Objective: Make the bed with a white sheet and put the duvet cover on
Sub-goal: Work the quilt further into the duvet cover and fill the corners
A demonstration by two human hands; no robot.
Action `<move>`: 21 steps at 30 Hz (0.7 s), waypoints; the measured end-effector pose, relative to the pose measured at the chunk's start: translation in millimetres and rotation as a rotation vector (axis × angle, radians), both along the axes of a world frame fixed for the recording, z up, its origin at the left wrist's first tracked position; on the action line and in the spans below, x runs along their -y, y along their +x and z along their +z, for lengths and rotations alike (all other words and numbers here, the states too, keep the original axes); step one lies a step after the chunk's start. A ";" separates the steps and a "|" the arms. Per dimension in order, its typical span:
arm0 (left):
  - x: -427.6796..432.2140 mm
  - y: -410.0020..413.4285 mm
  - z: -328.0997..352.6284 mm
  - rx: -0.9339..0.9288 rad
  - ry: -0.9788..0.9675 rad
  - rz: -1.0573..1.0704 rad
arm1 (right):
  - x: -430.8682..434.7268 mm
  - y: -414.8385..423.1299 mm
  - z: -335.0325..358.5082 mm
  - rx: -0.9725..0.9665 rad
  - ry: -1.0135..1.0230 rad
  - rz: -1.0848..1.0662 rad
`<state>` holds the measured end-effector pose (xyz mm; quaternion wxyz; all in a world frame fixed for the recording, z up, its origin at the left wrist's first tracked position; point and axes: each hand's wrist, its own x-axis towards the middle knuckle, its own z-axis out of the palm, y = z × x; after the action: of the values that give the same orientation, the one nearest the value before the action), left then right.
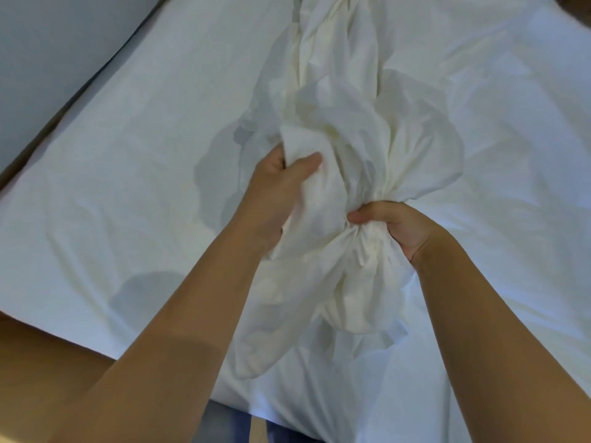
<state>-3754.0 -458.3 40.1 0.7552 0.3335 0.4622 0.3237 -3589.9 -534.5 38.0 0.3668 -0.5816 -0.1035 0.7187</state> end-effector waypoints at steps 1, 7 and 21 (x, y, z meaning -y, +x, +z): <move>2.5 4.1 2.8 0.041 0.023 -0.060 | -1.8 -3.1 0.7 0.005 0.001 -0.002; 35.8 23.8 -4.3 -0.269 0.175 -0.314 | -3.7 -24.5 -5.5 -0.135 0.121 -0.214; 35.7 5.3 1.2 -0.139 -0.147 -0.079 | -9.2 -13.9 5.4 -0.065 0.014 0.015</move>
<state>-3748.7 -493.9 41.4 0.7559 0.3166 0.5226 0.2351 -3603.8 -525.4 43.4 0.3687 -0.5544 -0.1010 0.7392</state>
